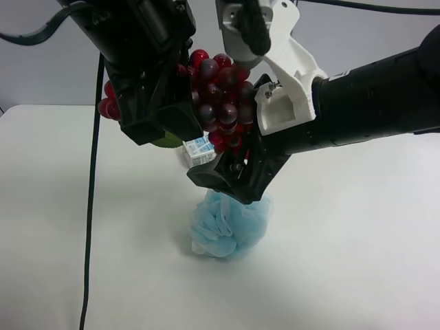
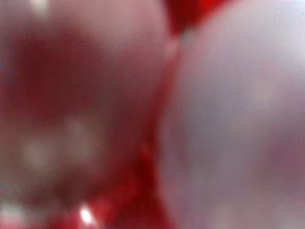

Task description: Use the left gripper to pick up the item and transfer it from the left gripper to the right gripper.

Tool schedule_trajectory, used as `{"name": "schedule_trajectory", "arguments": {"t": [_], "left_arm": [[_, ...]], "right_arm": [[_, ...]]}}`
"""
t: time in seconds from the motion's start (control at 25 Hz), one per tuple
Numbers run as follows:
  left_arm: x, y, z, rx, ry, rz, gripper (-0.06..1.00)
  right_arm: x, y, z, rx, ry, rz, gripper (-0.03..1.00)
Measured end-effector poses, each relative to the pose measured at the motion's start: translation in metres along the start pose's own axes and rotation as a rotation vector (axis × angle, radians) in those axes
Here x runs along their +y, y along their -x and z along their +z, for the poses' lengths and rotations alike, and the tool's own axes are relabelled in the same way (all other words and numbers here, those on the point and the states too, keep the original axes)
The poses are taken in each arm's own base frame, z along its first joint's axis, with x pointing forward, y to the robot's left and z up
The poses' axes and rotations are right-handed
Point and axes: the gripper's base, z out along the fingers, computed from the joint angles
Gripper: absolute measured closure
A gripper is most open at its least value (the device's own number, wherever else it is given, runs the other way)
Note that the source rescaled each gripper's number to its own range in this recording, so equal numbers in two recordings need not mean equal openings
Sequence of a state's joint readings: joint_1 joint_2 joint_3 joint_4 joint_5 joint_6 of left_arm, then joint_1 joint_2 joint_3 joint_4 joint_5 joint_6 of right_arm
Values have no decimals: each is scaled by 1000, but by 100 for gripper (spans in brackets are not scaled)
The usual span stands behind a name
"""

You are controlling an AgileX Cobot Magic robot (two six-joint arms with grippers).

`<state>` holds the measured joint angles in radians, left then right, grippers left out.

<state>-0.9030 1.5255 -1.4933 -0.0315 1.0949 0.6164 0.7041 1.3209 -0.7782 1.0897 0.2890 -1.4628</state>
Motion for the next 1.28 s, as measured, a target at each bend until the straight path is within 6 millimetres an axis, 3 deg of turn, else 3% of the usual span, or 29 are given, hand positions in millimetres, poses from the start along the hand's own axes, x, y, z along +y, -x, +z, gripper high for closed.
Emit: {"name": "schedule_trajectory", "arguments": {"t": [0.12,0.24,0.32,0.4,0.76,0.8,0.92,0.96,1.08,1.28], "left_arm": [[-1,0,0,-1,-11,-5,94],[-1,0,0,-4,-15,-7,94],[-2,0,0,-5,-20,-10,94],[-2,0,0,-5,-20,-10,94],[-1,0,0,0,-15,-6,94],[-1,0,0,3,-7,-2,86],[3,0,0,2,33,15,21],[3,-1,0,5,38,18,9],[4,-1,0,9,43,21,-3],[4,-2,-1,20,46,26,-5]], "right_arm": [[1,2,0,-19,9,7,16],[1,2,0,-27,15,14,47],[1,2,0,-28,12,13,75],[1,3,0,-29,11,13,91],[1,3,0,-28,8,-5,91],[1,3,0,-28,8,-5,91],[1,2,1,-25,18,-8,94],[2,2,1,-25,19,-10,95],[2,2,1,-23,24,-12,95],[2,2,1,-23,27,-13,95]]}}
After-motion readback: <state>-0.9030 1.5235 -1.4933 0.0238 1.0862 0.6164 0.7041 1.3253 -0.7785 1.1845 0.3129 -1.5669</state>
